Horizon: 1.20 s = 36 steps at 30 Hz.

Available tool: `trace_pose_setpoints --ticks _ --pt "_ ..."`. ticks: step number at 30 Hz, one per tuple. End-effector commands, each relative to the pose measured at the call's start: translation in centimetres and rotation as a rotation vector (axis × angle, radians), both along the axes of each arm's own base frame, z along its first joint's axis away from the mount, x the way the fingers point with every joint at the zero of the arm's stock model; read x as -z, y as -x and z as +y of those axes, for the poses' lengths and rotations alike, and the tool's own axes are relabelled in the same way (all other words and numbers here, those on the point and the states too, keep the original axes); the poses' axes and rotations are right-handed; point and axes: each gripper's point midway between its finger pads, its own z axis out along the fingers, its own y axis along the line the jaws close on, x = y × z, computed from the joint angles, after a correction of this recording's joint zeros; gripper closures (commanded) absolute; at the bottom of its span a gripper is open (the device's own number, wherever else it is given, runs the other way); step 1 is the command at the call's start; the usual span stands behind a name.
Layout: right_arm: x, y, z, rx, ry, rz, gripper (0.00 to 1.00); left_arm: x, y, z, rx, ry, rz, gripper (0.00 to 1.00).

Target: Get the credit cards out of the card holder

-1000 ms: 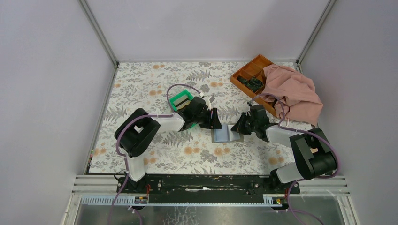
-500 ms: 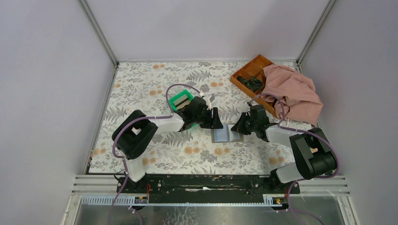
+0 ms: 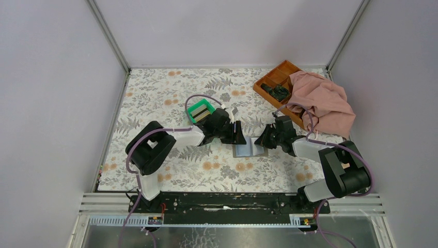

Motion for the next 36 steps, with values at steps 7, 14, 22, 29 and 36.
trace_pose_setpoints --ticks 7,14,22,29,36 --pt "0.1 -0.5 0.0 0.005 0.014 -0.005 1.0 0.3 0.0 -0.7 0.013 0.004 0.028 0.38" --pt "0.2 -0.5 0.0 0.005 0.015 -0.002 1.0 0.3 0.3 -0.9 0.011 0.016 0.046 0.38" --pt "0.1 -0.3 0.1 0.002 0.009 -0.001 1.0 0.7 0.9 -2.4 0.015 0.13 0.095 0.39" --pt "0.0 -0.3 0.4 -0.002 -0.015 0.0 1.0 0.8 0.9 -3.0 -0.004 0.176 0.092 0.4" --pt "0.0 -0.1 0.8 -0.014 -0.039 0.006 1.0 -1.6 1.3 -4.3 -0.002 0.301 0.068 0.4"
